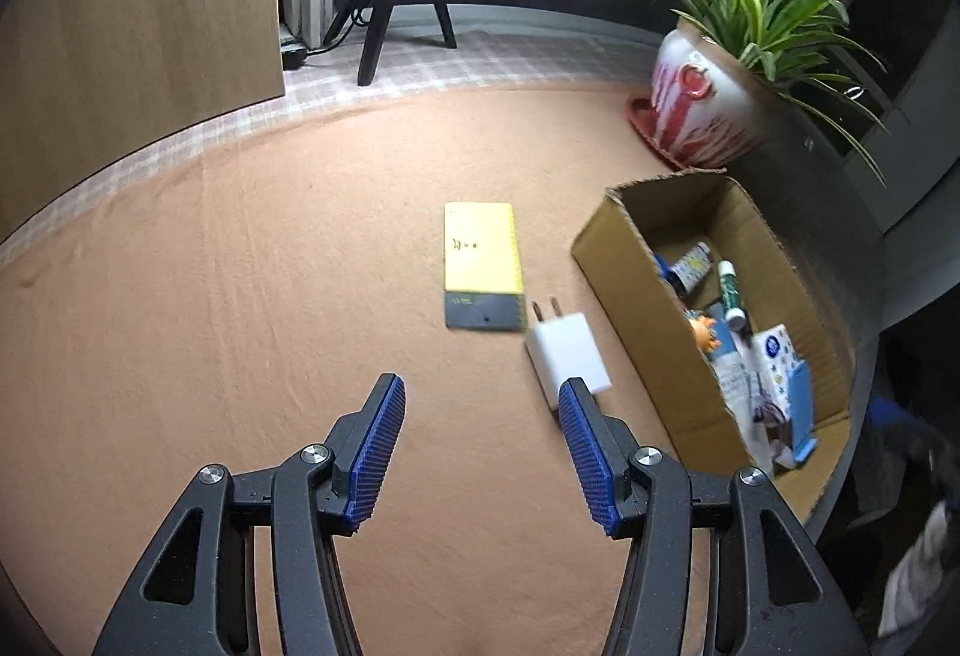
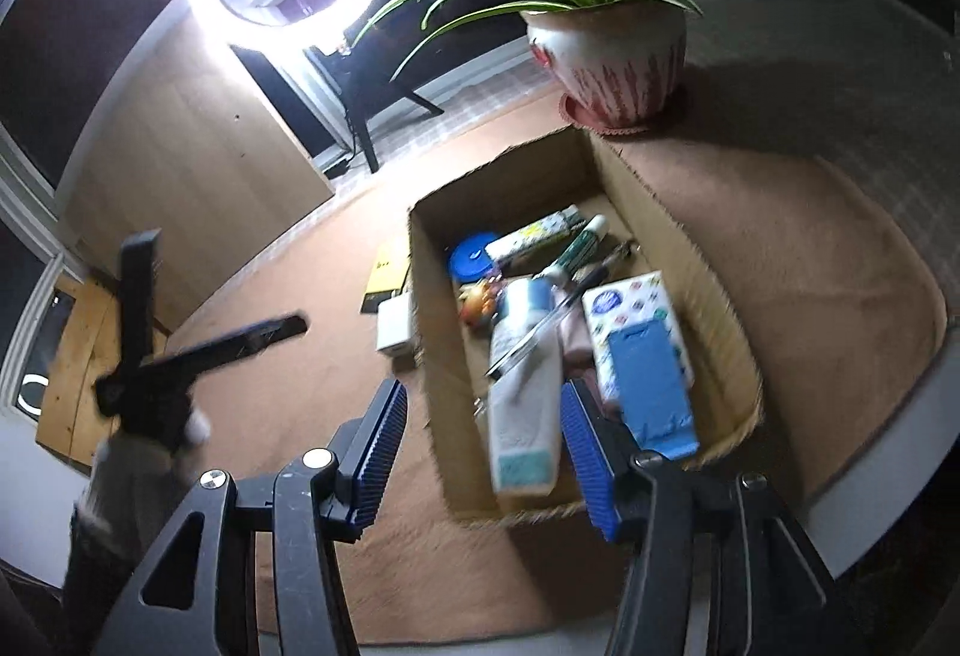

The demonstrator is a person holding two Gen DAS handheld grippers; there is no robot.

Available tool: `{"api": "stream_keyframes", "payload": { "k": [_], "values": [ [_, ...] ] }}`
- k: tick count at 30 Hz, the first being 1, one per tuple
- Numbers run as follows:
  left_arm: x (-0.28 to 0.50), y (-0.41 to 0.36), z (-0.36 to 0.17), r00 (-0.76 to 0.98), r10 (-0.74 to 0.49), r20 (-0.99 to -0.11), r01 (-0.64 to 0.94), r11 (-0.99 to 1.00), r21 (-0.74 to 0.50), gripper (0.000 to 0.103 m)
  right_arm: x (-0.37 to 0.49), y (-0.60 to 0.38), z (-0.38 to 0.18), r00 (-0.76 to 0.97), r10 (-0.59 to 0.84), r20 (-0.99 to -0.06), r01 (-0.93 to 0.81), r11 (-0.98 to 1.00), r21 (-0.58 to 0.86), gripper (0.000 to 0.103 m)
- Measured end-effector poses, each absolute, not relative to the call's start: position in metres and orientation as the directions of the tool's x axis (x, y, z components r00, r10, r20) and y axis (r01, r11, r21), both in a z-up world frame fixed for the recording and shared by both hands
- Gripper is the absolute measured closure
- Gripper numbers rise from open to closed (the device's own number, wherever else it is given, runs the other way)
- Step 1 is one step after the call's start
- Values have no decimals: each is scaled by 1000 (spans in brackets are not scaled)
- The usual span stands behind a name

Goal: Organize objects
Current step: 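Move the left gripper to the yellow ruler card and grasp it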

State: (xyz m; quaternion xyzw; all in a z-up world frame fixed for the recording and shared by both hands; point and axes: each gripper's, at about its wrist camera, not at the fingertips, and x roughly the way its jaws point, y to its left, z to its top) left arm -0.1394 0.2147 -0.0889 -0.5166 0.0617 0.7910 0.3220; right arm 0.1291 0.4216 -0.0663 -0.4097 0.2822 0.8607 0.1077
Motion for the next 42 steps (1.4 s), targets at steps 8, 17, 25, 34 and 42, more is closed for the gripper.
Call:
{"api": "stream_keyframes", "payload": {
  "k": [8,17,25,34,42],
  "values": [
    [-190,270,-114,-189,411,-892,-613,-759,-220,46,159,399,-62,-630,4,-777,-461,-807,369,54],
    [-211,319,-145,-181,295,-938,-638,-762,-117,46,206,426,-65,-615,103,-782,-591,-716,371,53],
    [-212,336,-159,-222,225,-949,-648,-761,-29,46,213,431,-67,-613,101,-784,-597,-709,375,53],
    [-221,327,-161,-230,210,-950,-627,-779,-20,32,206,427,-67,-618,71,-783,-562,-736,377,53],
    [-221,300,-158,-235,225,-945,-596,-802,-43,50,202,428,-63,-629,60,-775,-537,-754,377,53]
  ]
}}
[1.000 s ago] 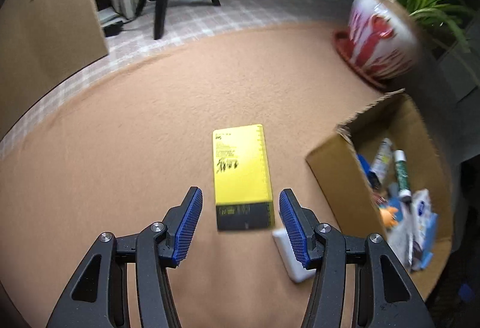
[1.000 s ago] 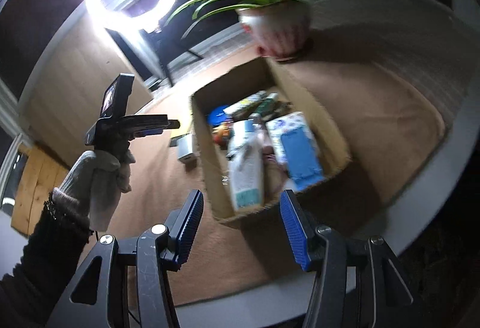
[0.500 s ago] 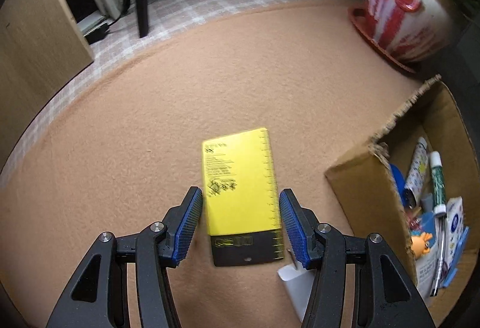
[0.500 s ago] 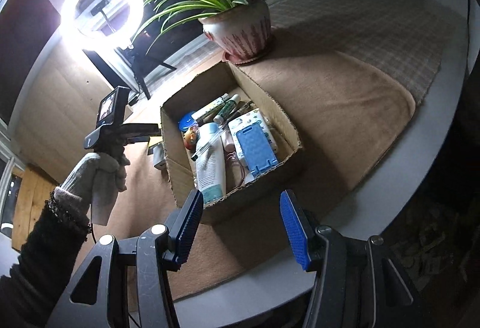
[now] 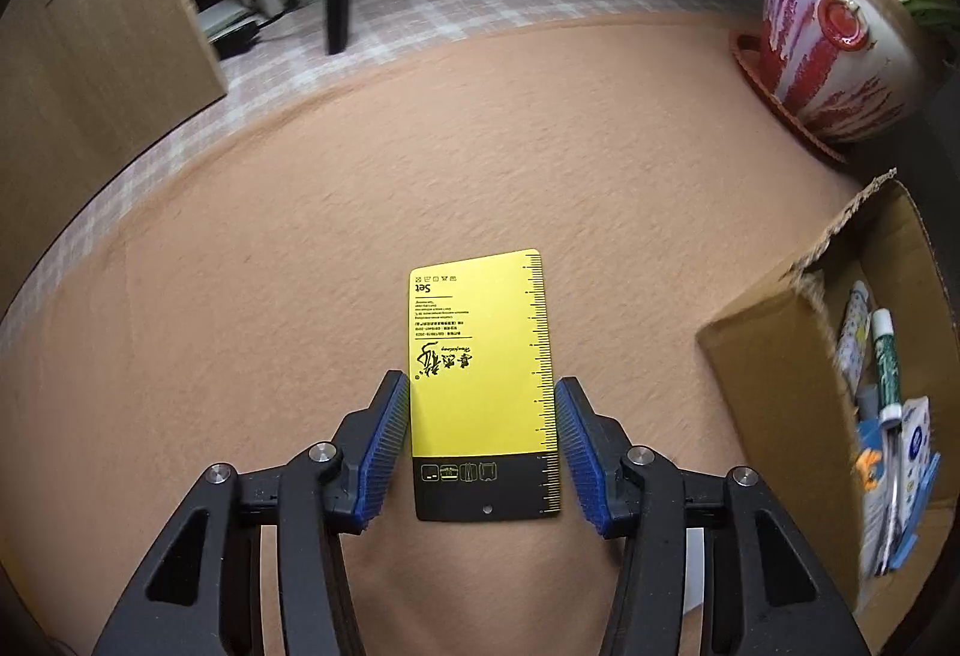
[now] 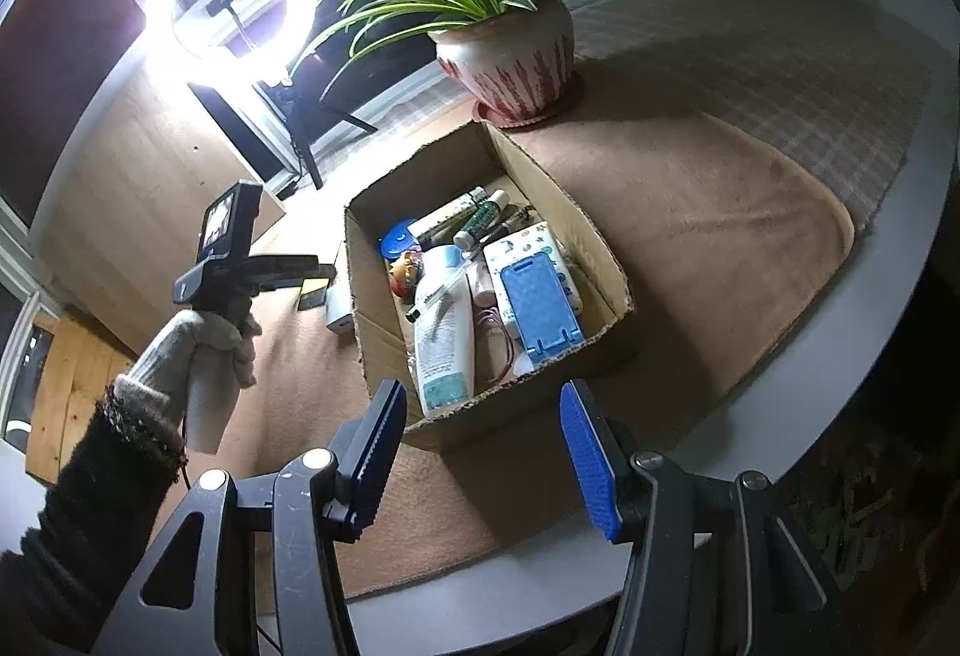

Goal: Organize objects
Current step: 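Move the left gripper to the yellow ruler card and grasp it, then carry the yellow card into the box and open the left gripper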

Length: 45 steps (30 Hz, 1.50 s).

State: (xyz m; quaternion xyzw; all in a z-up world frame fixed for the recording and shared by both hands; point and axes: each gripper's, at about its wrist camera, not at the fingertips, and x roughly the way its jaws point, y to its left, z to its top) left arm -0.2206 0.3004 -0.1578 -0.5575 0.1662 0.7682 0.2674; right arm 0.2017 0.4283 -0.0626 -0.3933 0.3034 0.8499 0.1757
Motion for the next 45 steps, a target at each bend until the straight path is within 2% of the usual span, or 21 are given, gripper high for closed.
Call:
{"api": "stream_keyframes", "payload": {
  "k": [9,15,26,39,40,42,45],
  "values": [
    [-194,241,-153,-243,243,-939,-558,-827,-70,50,188,420,-57,-641,40,-766,-485,-794,365,53],
    [-162,230,-121,-253,335,-907,-571,-809,-139,50,186,423,-54,-650,36,-759,-473,-801,367,53],
    [-88,305,-62,-192,508,-840,-729,-647,-224,50,194,433,-55,-653,47,-756,-487,-791,371,53],
    [-47,368,-62,-133,517,-846,-786,-575,-228,49,208,447,-59,-648,65,-759,-520,-765,379,53],
    [-47,371,-64,-132,510,-850,-784,-578,-225,49,208,447,-59,-649,60,-759,-517,-767,381,53],
    [-50,371,-67,-130,491,-861,-772,-596,-223,31,207,447,-59,-650,56,-758,-511,-770,381,53],
    [-60,361,-64,-147,506,-850,-754,-613,-234,29,207,448,-60,-647,57,-760,-510,-774,376,53]
  ]
}}
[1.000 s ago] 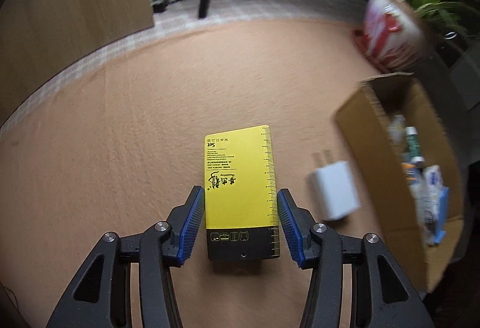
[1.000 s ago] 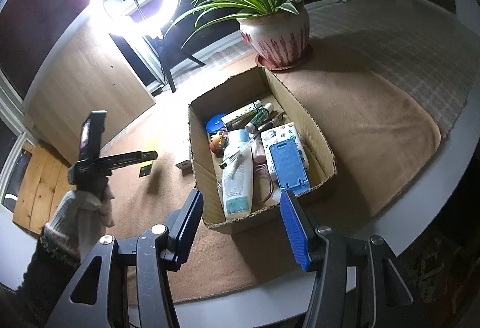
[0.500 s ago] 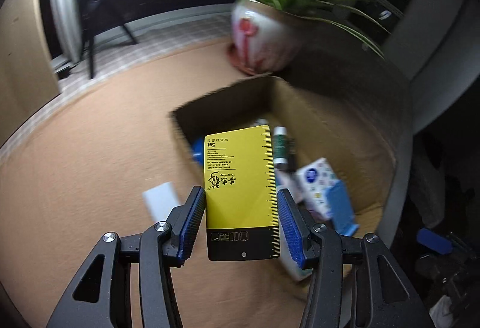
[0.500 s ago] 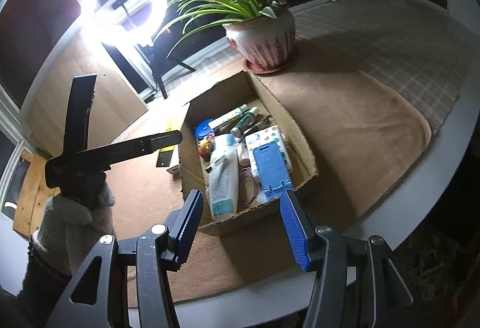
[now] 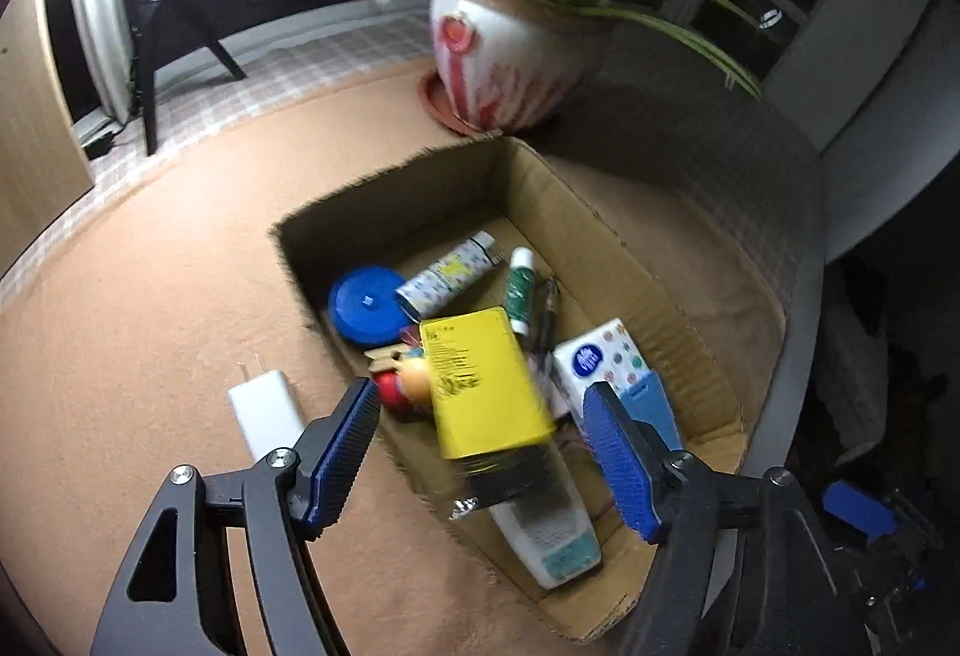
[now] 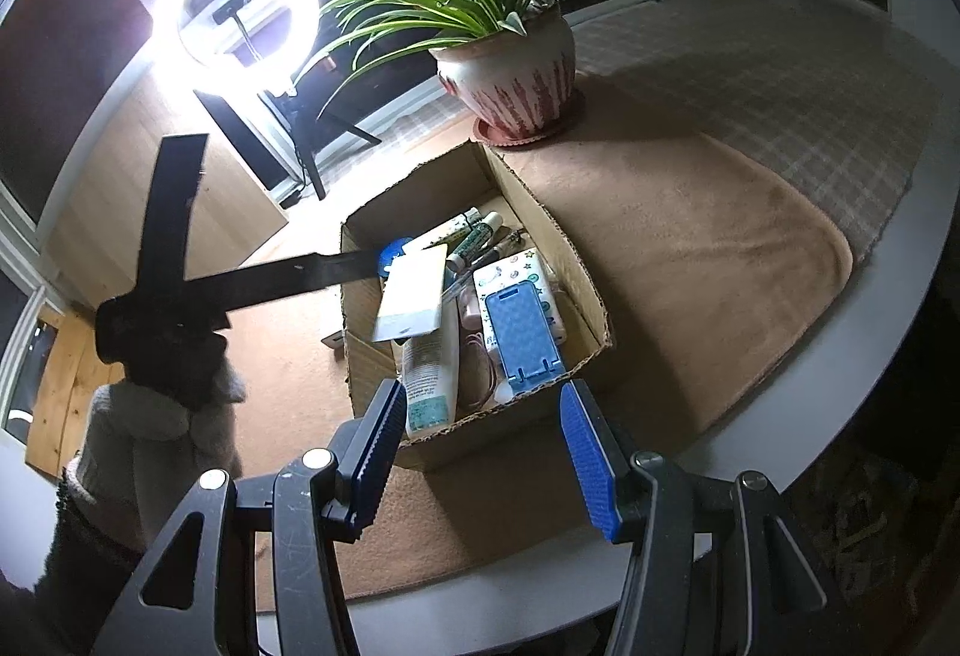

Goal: Organize objects
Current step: 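Carry the yellow card into the box and open the left gripper, then grasp the white charger plug with the left gripper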

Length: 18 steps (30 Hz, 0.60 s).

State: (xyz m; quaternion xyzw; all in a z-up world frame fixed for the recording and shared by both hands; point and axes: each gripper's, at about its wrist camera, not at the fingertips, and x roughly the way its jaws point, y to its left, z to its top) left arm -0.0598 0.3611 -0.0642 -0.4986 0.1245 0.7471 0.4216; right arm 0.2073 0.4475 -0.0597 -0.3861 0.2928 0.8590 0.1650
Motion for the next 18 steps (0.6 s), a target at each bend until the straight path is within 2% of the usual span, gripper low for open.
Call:
{"api": "stream_keyframes", "payload": {
  "k": [8,12,18],
  "values": [
    [-105,310,-72,-221,469,-855,-659,-718,-223,30,205,447,-60,-643,53,-764,-508,-776,374,53],
    [-123,289,-90,-225,422,-878,-613,-762,-209,34,200,443,-61,-638,42,-769,-498,-784,371,53],
    [-133,292,-115,-201,391,-898,-605,-771,-200,36,194,434,-61,-632,30,-774,-480,-800,360,53]
  ]
}}
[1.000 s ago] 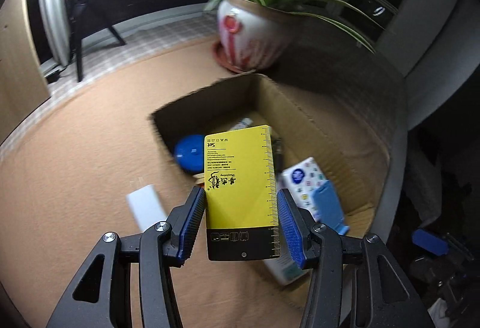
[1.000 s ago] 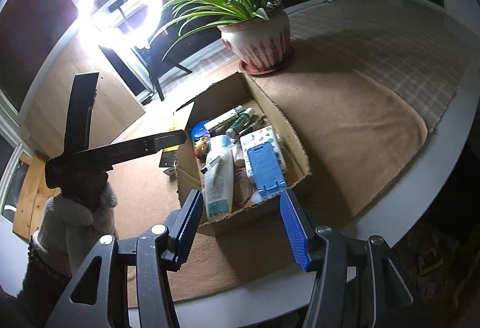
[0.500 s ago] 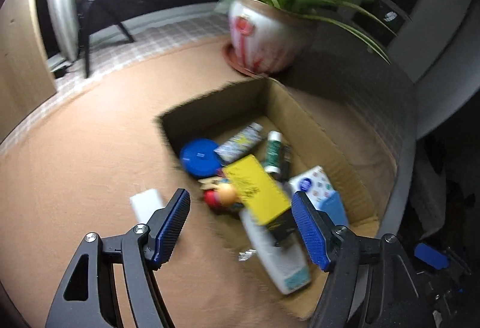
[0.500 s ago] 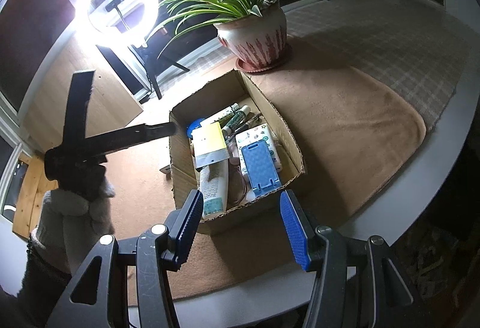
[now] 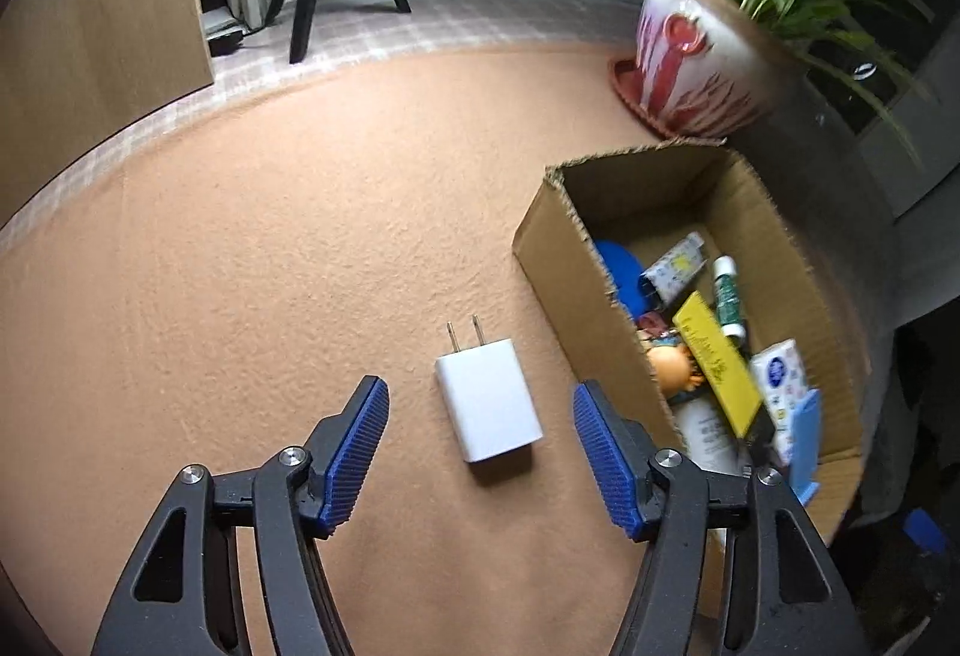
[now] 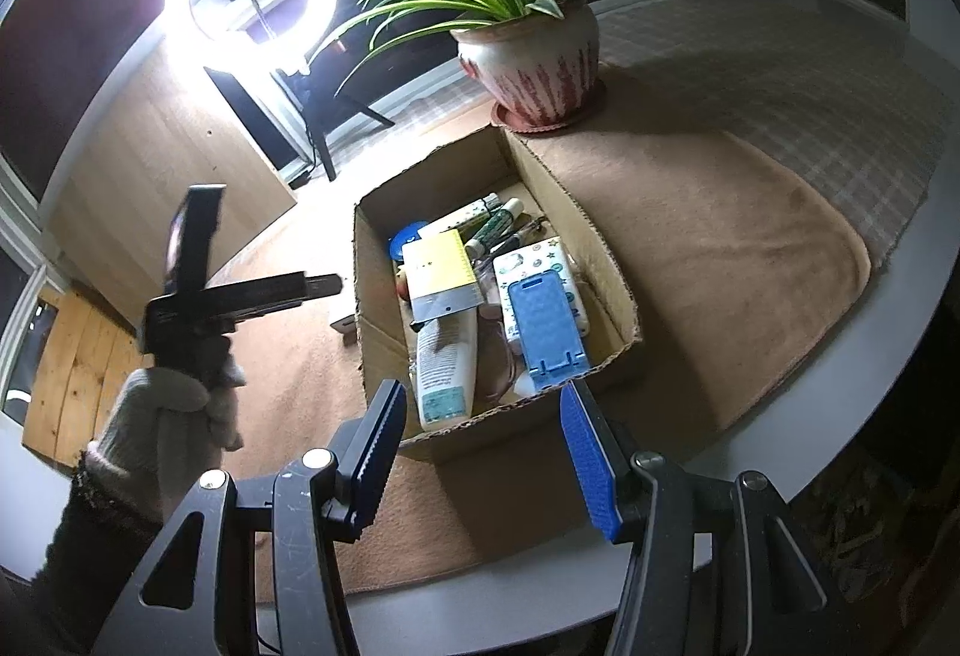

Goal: Organize objects
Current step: 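Grasp the white charger plug with the left gripper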

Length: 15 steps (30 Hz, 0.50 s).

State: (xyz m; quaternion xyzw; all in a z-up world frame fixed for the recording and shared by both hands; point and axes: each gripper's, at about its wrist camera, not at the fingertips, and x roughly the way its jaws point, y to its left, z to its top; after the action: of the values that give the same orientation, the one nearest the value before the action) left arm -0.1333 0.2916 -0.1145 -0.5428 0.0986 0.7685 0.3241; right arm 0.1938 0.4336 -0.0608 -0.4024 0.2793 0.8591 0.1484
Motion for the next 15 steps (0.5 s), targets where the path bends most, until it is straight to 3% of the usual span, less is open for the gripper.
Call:
{"api": "stream_keyframes", "payload": {
  "k": [7,9,11,12,15],
  "values": [
    [-138,306,-140,-180,363,-914,-612,-769,-185,38,198,433,-60,-625,41,-779,-490,-798,350,53],
    [-140,307,-146,-174,357,-918,-610,-771,-184,49,198,434,-60,-624,44,-781,-494,-796,350,53],
    [-143,305,-152,-160,360,-919,-602,-773,-198,53,197,433,-60,-623,45,-781,-494,-797,348,53],
    [-144,303,-154,-161,357,-920,-597,-777,-197,62,195,433,-59,-623,44,-781,-491,-800,346,53],
    [-145,293,-156,-171,367,-914,-585,-784,-205,63,187,427,-58,-625,35,-780,-475,-810,345,53]
  ]
}}
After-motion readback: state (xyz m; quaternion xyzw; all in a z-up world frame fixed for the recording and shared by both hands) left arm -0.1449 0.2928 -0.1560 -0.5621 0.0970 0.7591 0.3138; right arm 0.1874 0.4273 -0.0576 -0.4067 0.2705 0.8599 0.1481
